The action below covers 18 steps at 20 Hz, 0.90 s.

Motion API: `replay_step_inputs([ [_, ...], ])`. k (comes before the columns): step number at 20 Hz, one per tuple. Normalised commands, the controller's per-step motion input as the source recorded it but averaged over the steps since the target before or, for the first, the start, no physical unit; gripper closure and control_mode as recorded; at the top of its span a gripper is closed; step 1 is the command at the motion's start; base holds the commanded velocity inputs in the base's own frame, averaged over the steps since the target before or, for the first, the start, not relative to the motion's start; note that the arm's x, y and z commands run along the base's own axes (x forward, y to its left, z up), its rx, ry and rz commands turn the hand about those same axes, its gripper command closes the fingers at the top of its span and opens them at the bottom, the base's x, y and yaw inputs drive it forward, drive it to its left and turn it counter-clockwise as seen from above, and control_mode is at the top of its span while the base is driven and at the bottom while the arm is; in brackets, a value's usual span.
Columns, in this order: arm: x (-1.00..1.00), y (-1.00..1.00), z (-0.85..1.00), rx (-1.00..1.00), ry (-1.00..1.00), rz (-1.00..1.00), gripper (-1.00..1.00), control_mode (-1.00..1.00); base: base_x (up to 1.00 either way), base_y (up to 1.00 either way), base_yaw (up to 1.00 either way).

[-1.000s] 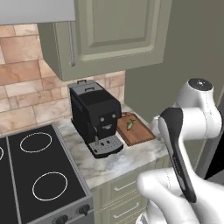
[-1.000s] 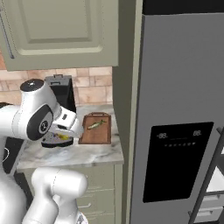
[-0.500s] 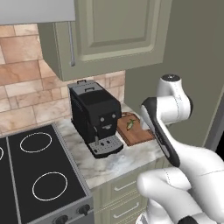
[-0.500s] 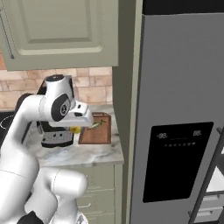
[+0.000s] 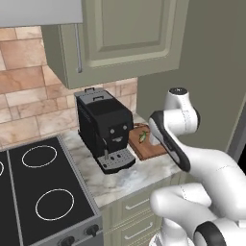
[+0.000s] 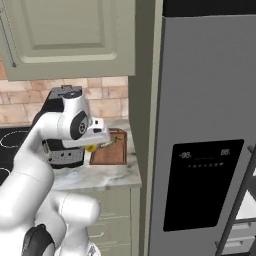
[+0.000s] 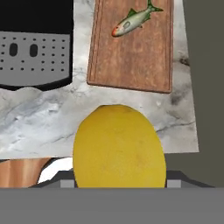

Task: Retrieve a lemon from the fridge and place it on the cutting board with the fish.

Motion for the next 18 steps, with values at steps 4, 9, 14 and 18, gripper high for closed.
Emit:
replay_step_inputs([
  [4,0.40,0.00,-0.28,0.00,0.00,0.27,1.00,-1.00,0.00,0.00,0.00],
  [9,0.25,0.00,-0.38,0.00,-0.02,0.23,1.00,-1.00,0.00,0.00,0.00],
  [14,0.35,0.00,-0.32,0.00,-0.01,0.16,1.00,-1.00,0.00,0.00,0.00],
  [18,0.43,0.00,-0.33,0.00,-0.01,0.10,1.00,-1.00,0.00,0.00,0.00],
])
